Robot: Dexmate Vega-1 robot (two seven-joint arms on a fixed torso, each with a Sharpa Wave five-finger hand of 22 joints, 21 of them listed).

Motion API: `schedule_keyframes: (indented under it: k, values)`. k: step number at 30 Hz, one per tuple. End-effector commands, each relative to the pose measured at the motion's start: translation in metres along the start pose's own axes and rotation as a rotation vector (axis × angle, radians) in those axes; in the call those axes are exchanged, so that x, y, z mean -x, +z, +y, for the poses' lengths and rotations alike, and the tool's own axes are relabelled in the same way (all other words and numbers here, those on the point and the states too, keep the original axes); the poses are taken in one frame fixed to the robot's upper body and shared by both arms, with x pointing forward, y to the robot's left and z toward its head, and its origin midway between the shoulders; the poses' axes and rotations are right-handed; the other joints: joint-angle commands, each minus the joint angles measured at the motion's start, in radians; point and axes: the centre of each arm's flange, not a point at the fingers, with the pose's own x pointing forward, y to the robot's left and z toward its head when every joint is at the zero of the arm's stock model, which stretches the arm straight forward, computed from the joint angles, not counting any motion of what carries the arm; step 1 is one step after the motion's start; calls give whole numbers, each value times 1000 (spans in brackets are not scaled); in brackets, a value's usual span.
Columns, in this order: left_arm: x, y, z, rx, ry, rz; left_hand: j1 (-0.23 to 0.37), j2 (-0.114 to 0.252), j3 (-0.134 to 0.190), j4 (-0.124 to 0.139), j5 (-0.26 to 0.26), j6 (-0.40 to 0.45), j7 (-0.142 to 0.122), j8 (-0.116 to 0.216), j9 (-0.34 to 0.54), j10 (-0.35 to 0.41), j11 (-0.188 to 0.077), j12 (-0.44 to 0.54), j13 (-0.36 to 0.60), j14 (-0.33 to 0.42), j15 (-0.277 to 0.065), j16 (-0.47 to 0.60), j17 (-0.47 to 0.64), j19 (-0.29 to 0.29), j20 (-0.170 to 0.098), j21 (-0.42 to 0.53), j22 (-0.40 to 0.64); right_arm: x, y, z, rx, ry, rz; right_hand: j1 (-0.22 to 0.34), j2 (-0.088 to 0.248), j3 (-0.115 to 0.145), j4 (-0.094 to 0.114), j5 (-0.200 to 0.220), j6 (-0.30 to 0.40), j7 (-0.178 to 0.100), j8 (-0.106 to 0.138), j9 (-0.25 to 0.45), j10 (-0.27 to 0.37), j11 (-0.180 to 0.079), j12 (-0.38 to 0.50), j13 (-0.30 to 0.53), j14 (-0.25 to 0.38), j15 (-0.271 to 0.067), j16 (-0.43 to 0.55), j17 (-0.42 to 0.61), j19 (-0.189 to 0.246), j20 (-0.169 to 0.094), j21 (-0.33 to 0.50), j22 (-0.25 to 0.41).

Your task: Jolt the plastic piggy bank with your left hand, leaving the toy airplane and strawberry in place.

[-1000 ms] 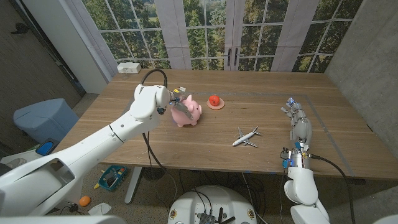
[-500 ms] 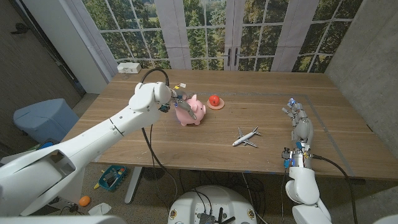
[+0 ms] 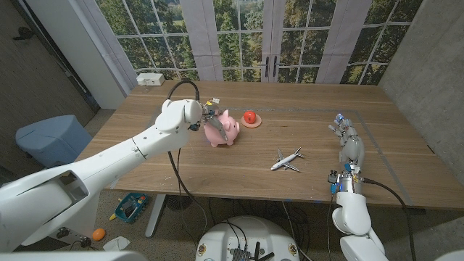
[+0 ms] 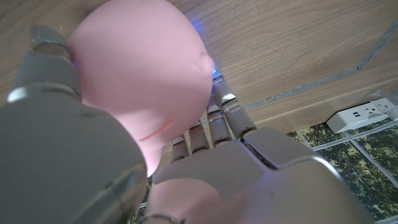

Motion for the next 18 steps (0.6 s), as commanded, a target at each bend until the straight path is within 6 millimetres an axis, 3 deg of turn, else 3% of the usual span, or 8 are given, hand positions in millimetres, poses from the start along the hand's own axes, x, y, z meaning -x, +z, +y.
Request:
schedule_keyframes:
  k: [1, 5, 8, 18]
  values:
    - [-9, 0, -19, -33, 118, 23, 480, 386, 20, 15, 7, 445, 36, 109, 7, 475, -211, 81, 83, 451, -353, 98, 98, 51, -102, 182, 95, -3, -1, 1, 11, -5, 4, -10, 2, 2, -6, -4, 13, 0, 6, 3, 12, 1, 10, 1, 9, -13, 10, 3, 9, -22, -2, 5]
    - [-10, -1, -21, -24, 129, 10, 488, 382, 15, 13, 16, 562, 41, 148, -6, 512, -209, 97, 119, 487, -352, 105, 117, 56, -103, 251, 117, -3, 1, 0, 17, -5, 7, -12, 2, 2, -6, -4, 14, 0, 5, 3, 12, 1, 10, 1, 12, -12, 12, 3, 11, -21, -3, 5]
    - [-9, -1, -21, -19, 136, -1, 486, 373, 12, 13, 24, 609, 45, 159, -16, 533, -206, 105, 133, 503, -351, 106, 123, 61, -106, 279, 121, -2, 1, -1, 21, -5, 9, -12, 2, 2, -7, -4, 14, -1, 5, 3, 14, 2, 10, 1, 13, -12, 13, 3, 12, -20, -4, 5]
    - [3, -1, -17, 42, 220, -31, 480, 363, 10, 15, 37, 619, 36, 154, -29, 551, -202, 111, 152, 530, -350, 109, 130, 67, -113, 313, 124, 1, 4, -5, 21, -6, 3, -12, -1, 1, -11, -4, 13, 0, 4, 3, 16, 2, 10, 1, 15, -10, 14, 3, 14, -17, -7, 5]
